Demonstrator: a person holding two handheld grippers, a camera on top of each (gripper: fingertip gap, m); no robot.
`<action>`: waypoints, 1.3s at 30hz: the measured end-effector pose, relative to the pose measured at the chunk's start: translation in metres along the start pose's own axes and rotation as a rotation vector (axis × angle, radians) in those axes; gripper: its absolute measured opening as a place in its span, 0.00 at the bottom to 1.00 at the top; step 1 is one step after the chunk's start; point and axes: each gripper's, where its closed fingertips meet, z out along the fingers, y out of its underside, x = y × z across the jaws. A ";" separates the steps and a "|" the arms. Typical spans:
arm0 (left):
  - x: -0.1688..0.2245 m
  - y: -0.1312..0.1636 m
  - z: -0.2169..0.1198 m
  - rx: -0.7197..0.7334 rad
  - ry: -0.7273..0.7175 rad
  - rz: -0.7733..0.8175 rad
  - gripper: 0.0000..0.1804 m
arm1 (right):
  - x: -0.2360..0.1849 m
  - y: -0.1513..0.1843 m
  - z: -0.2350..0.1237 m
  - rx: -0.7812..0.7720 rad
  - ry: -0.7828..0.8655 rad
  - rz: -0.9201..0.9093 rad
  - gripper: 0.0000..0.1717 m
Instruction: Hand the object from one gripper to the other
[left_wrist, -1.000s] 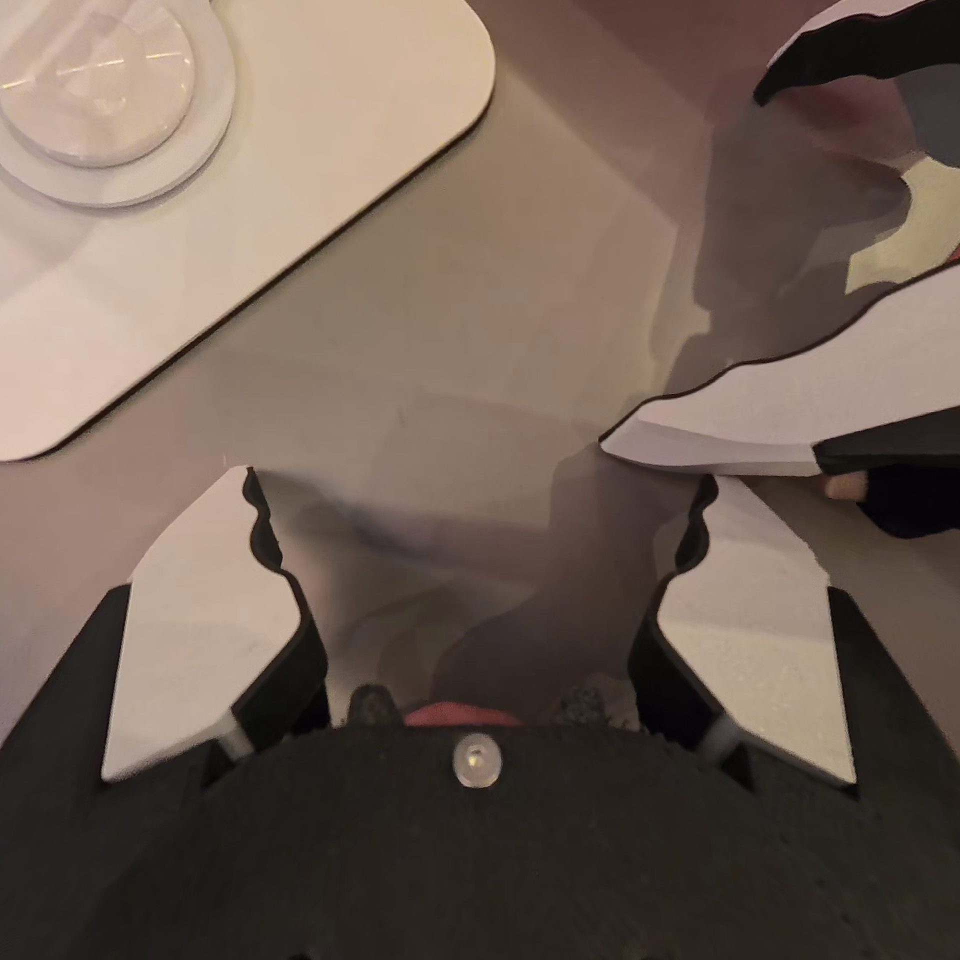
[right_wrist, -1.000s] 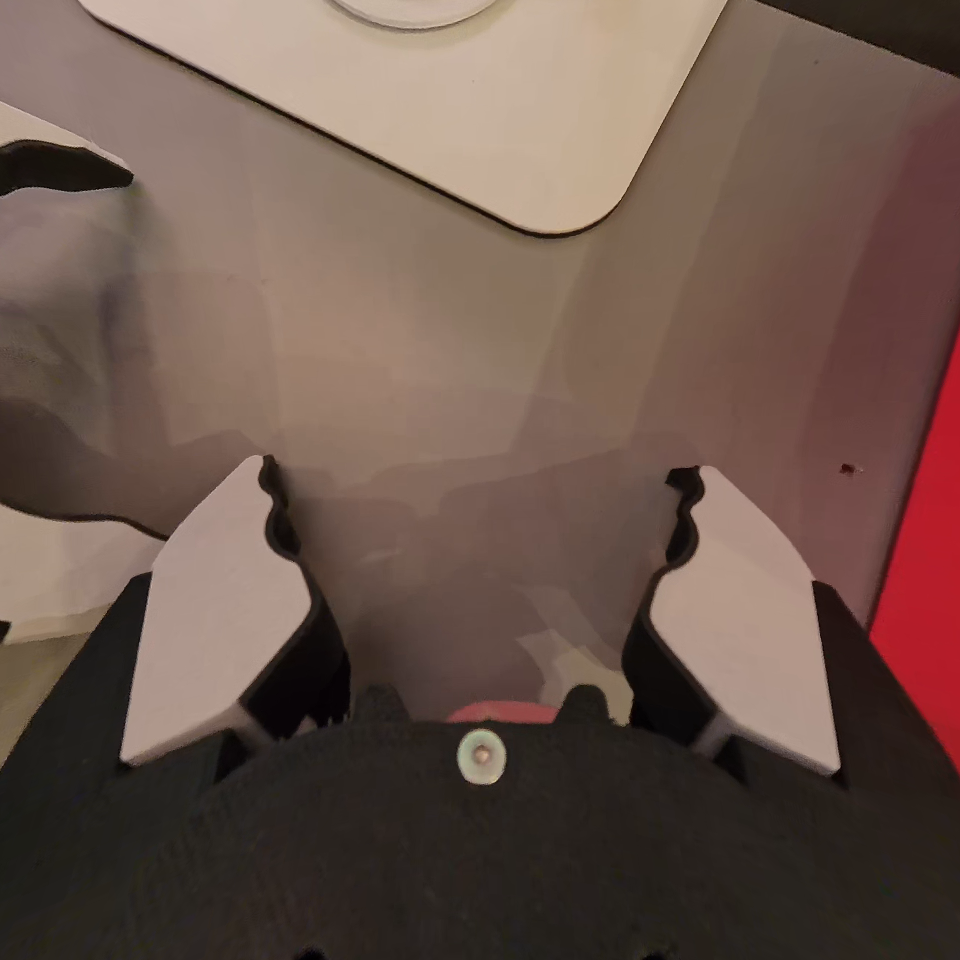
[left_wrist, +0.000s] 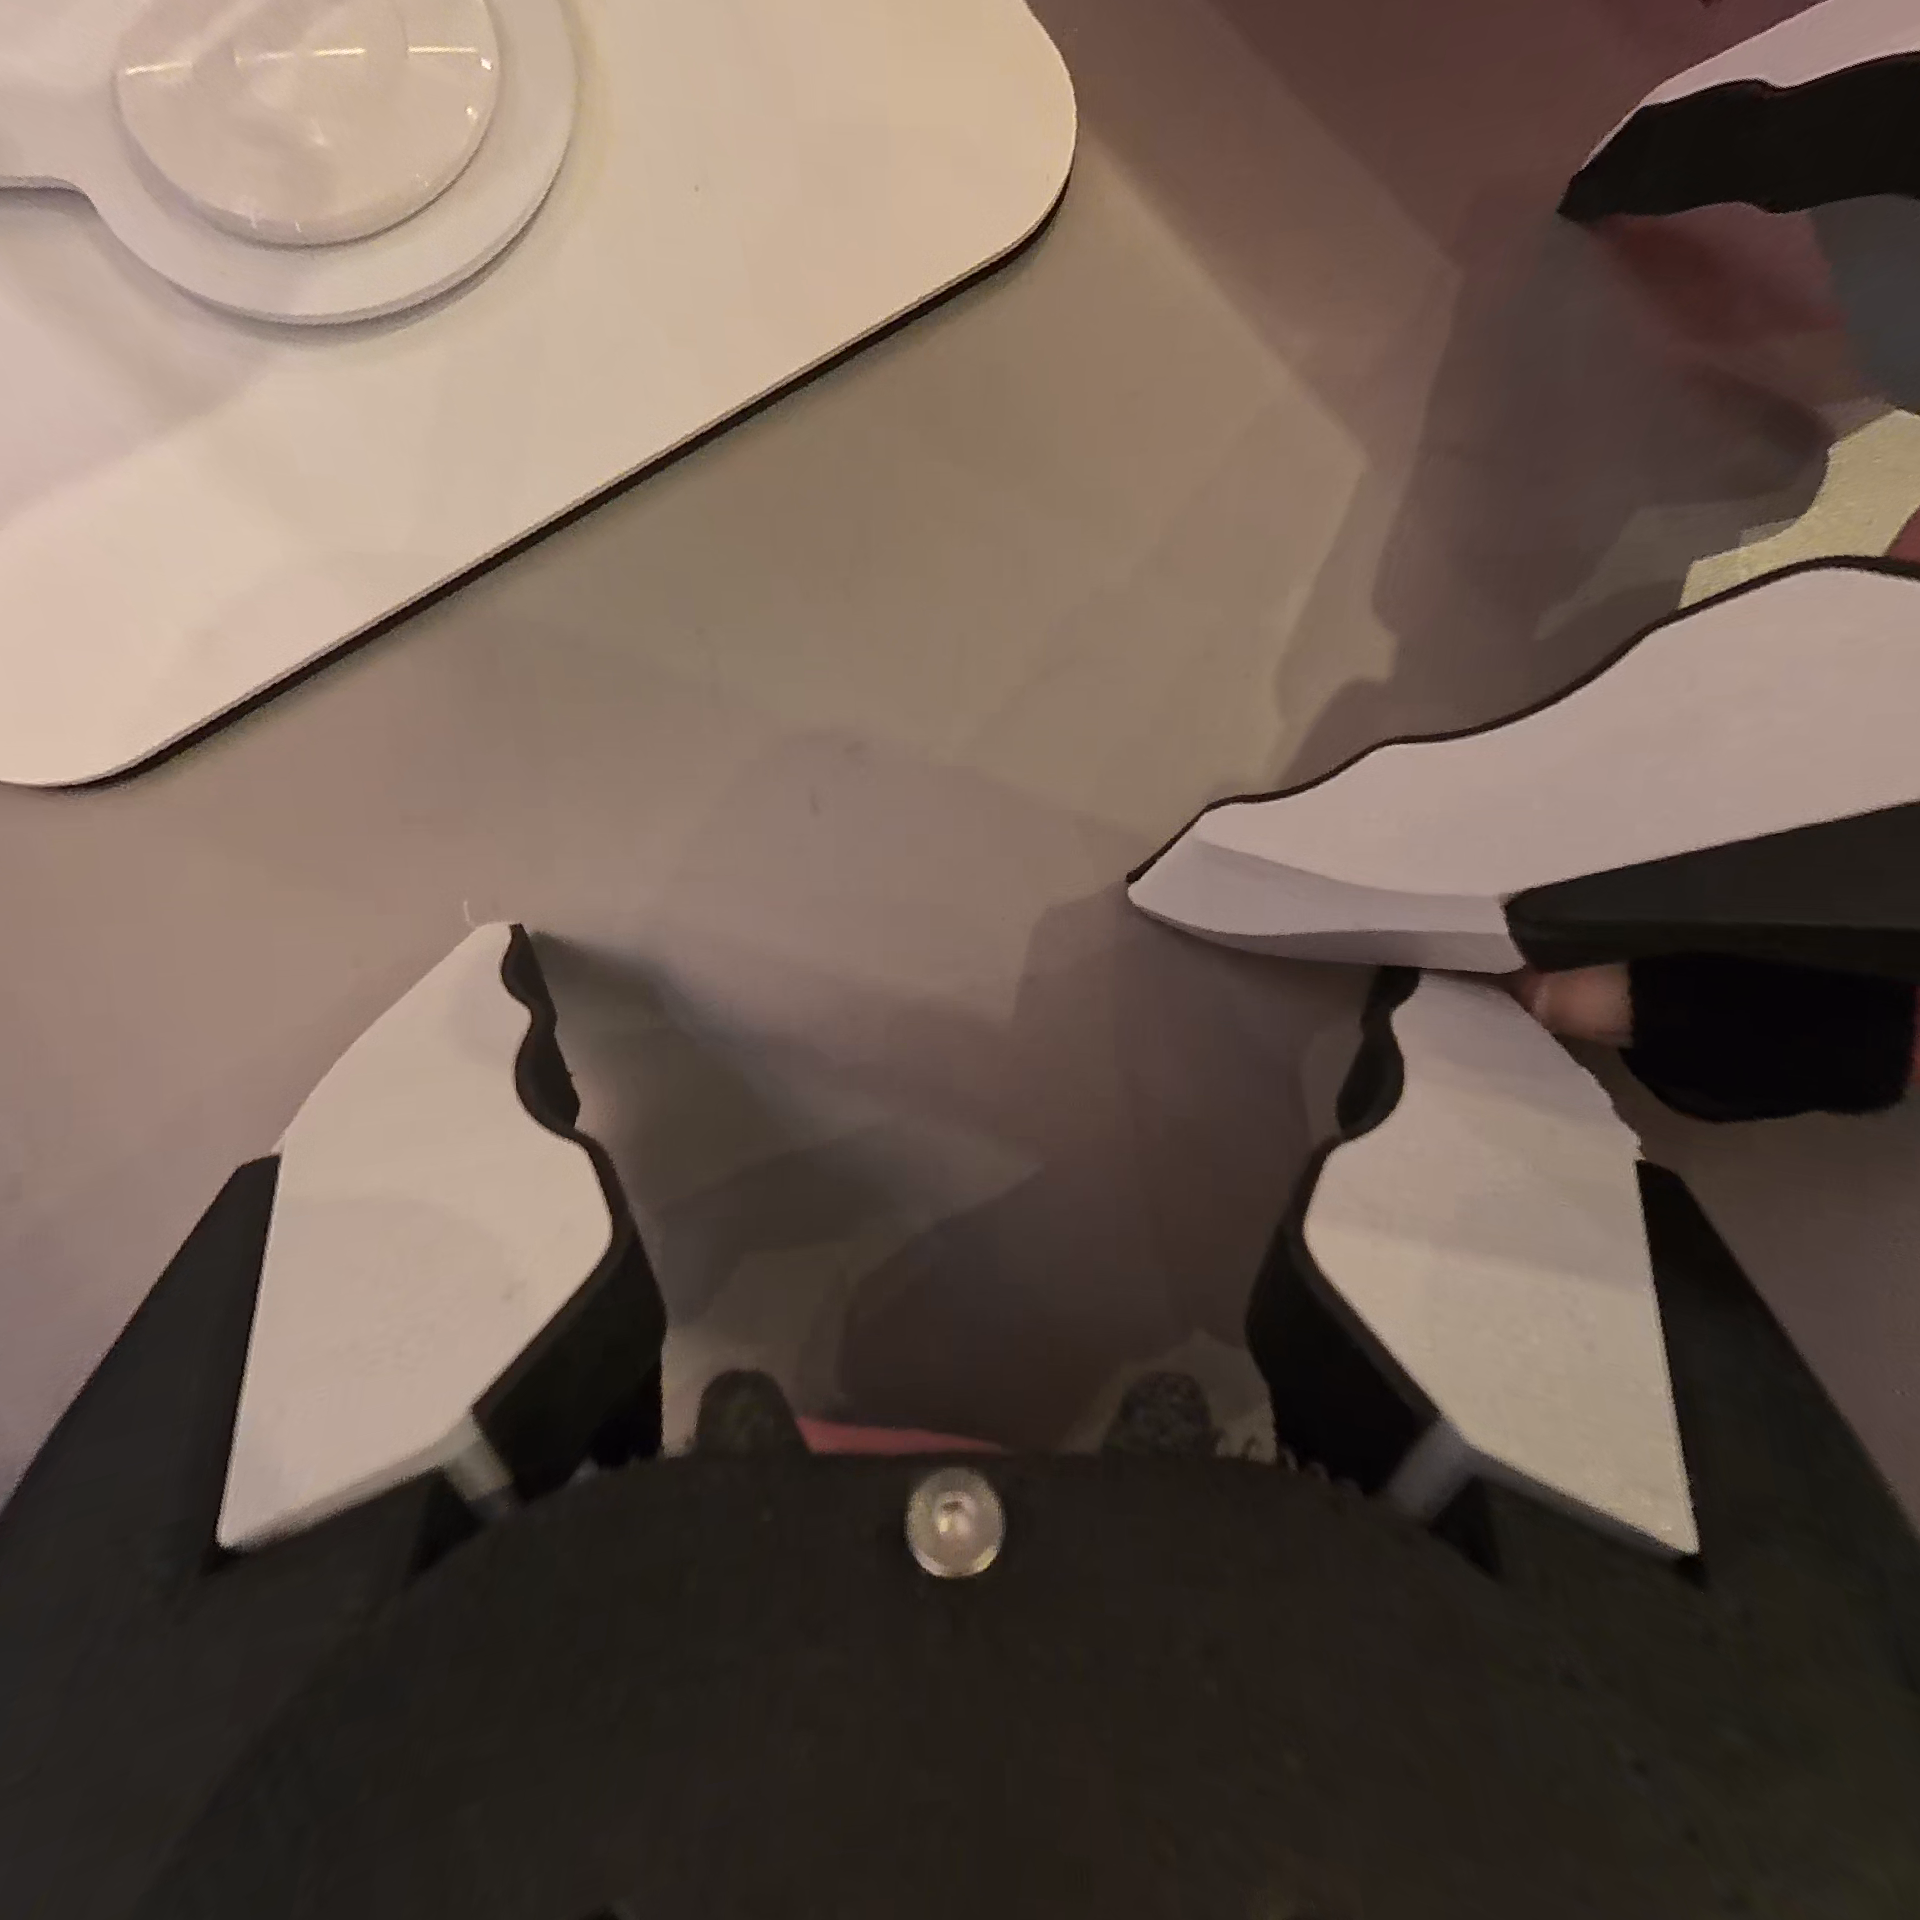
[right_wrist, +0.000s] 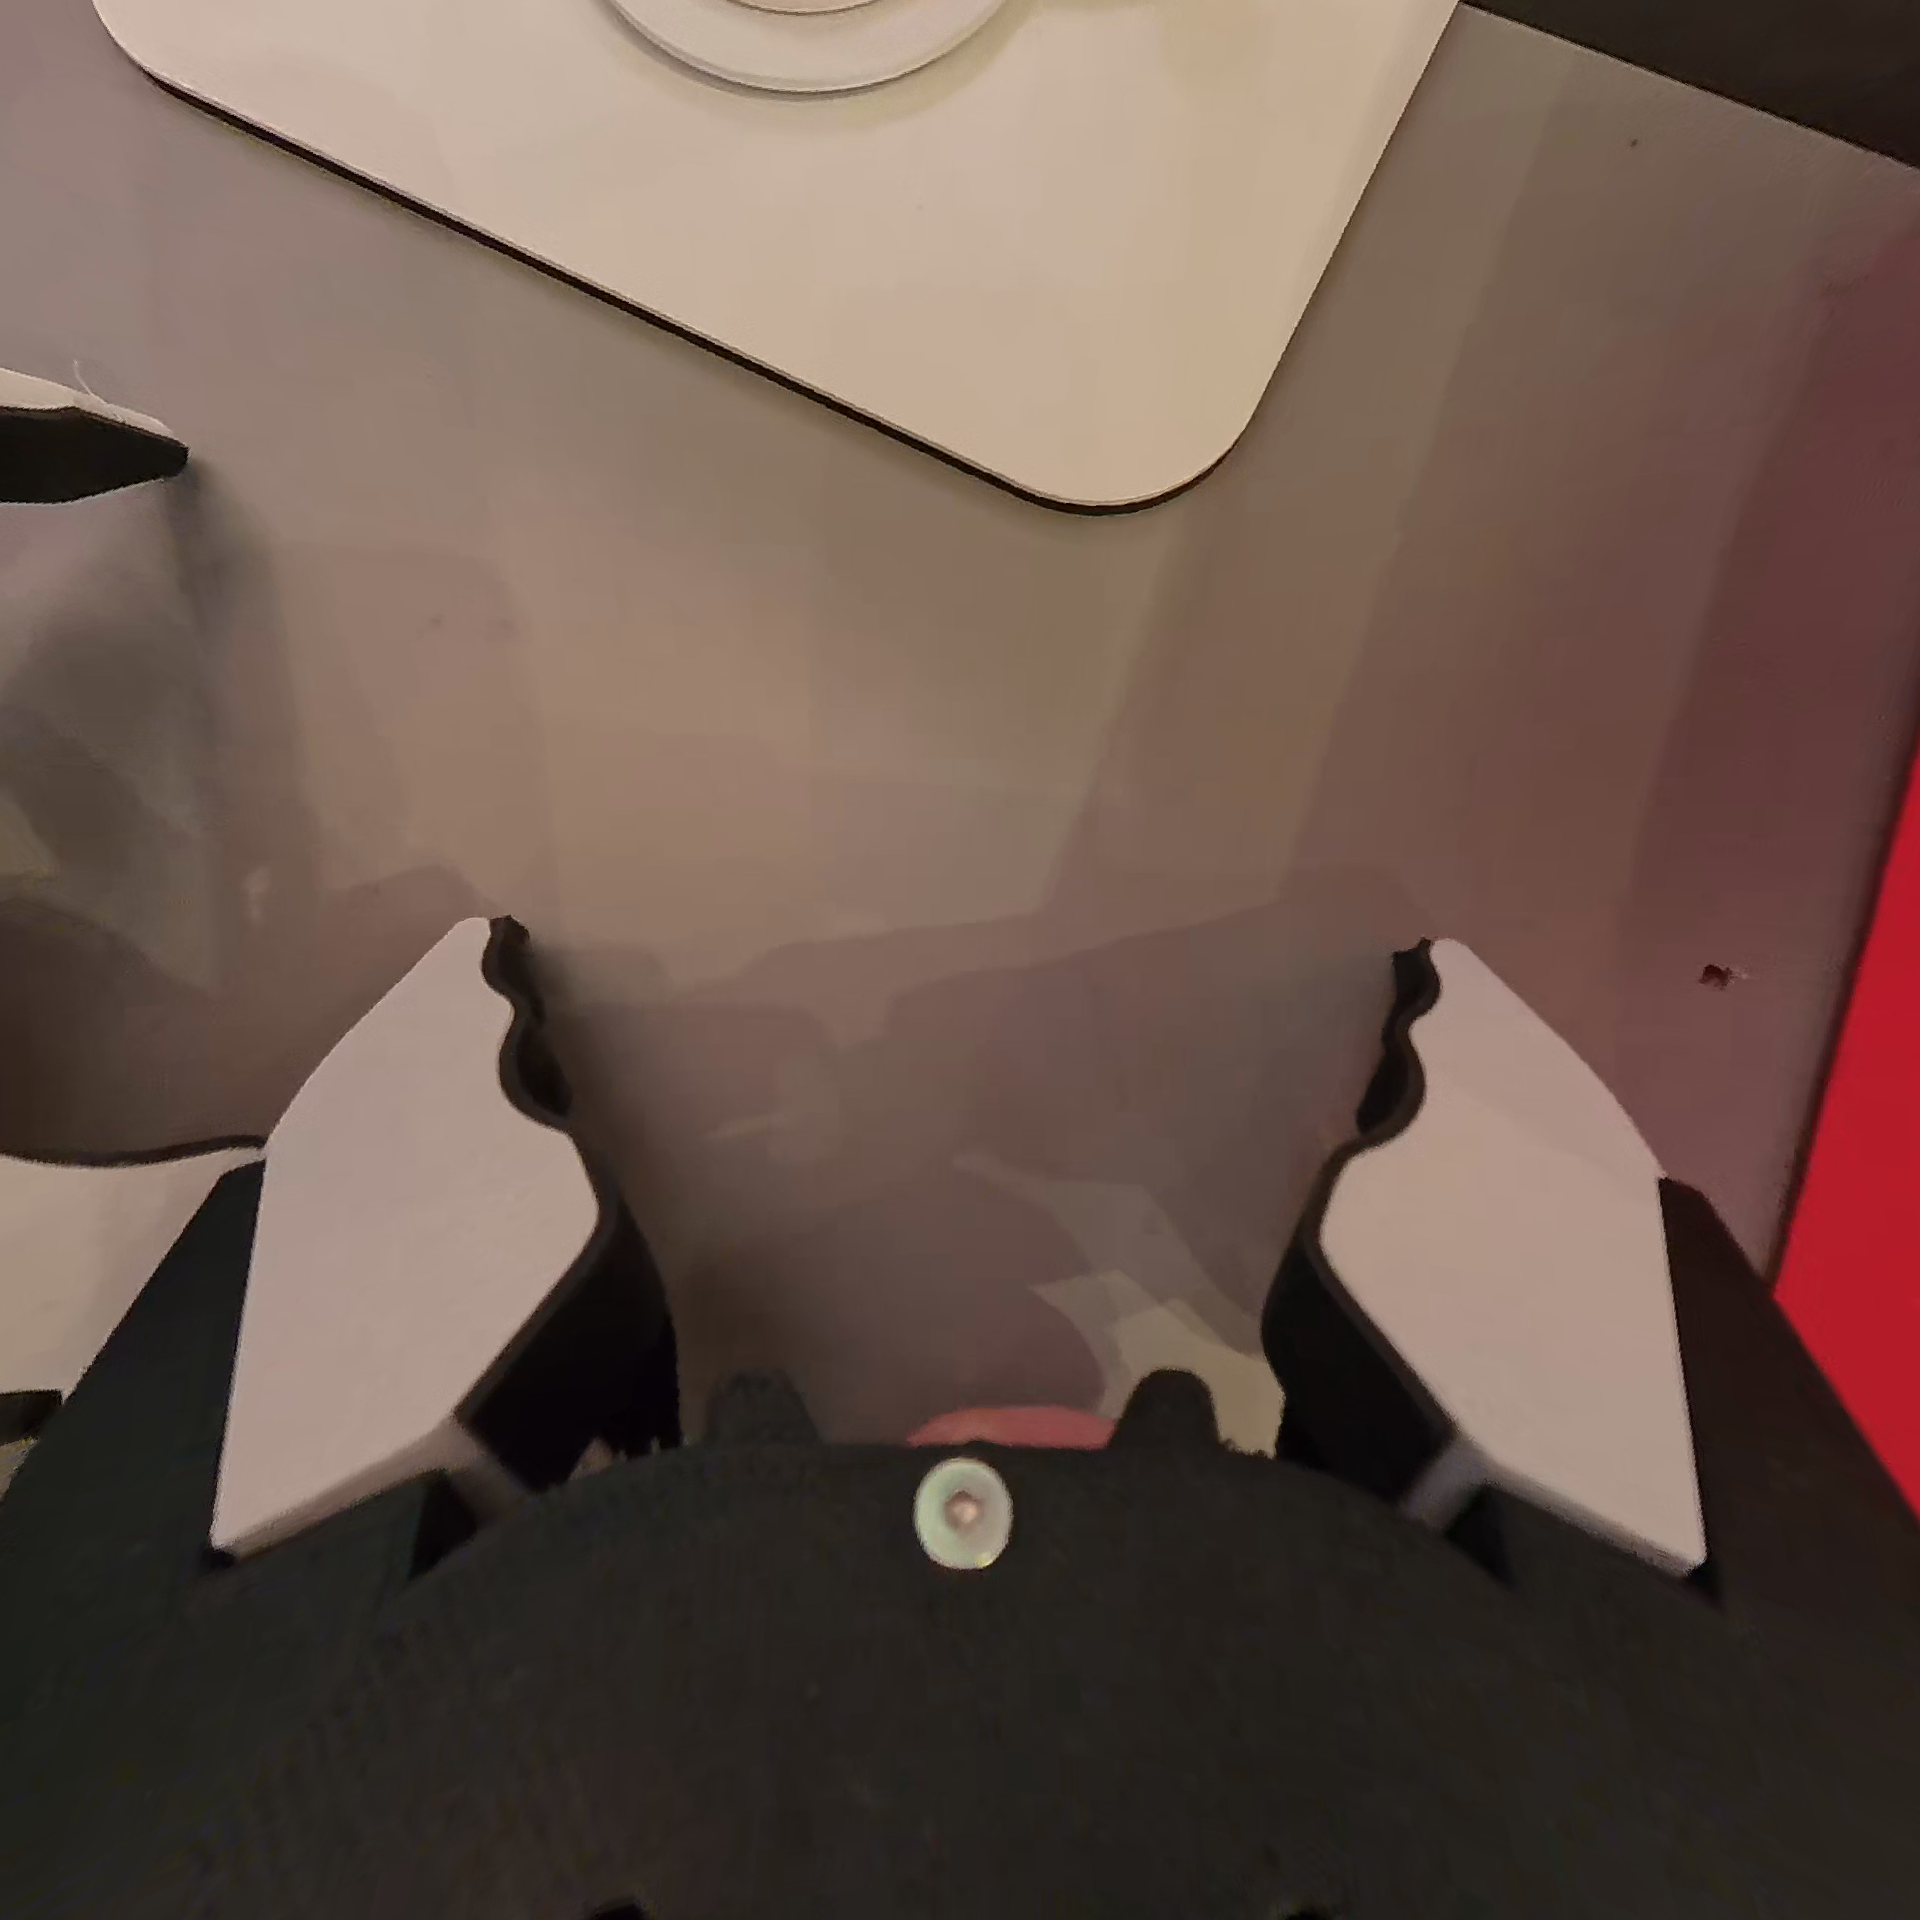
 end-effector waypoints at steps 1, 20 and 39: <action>0.000 0.000 0.000 -0.001 0.002 0.000 0.79 | 0.000 0.000 0.000 0.000 -0.002 -0.002 0.85; 0.001 0.030 -0.129 0.246 0.103 0.069 0.72 | -0.029 0.020 -0.104 0.217 -0.227 -0.029 0.85; -0.127 0.295 -0.465 0.274 -0.554 -0.159 0.72 | -0.034 0.237 -0.359 0.310 0.065 0.077 0.85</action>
